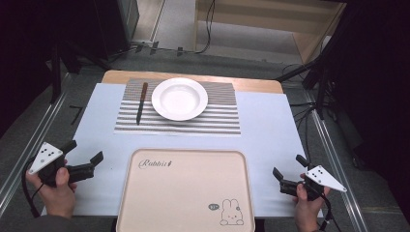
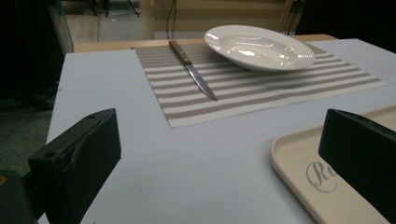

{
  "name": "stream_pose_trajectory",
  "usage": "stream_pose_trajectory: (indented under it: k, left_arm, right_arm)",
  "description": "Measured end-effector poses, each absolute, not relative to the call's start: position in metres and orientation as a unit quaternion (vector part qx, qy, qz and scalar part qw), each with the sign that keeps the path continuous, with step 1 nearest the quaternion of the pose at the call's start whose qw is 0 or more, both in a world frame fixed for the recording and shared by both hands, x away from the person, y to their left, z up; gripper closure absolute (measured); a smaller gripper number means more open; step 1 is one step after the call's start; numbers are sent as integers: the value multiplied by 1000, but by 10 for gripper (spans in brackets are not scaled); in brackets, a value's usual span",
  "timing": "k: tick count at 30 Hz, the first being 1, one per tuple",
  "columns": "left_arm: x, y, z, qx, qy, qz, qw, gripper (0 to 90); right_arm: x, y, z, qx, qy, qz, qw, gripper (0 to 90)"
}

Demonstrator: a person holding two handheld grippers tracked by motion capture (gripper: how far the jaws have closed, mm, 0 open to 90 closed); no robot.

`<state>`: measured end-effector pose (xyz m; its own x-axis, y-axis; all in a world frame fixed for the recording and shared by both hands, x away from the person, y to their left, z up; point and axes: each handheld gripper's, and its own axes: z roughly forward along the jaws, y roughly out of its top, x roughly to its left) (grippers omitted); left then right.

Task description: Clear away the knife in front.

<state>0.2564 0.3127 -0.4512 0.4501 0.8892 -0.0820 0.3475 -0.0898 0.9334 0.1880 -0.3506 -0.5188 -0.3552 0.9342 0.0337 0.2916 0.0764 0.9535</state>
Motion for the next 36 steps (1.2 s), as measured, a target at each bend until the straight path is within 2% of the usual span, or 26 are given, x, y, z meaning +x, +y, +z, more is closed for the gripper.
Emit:
stream_pose_trajectory:
  k: [15, 36]
  left_arm:
    - [312, 281, -416, 710, 431, 253, 496, 0]
    - [386, 252, -403, 727, 439, 223, 479, 0]
  right_arm:
    - [187, -351, -518, 462, 659, 499, 321, 0]
    - [187, -350, -519, 459, 662, 496, 323, 0]
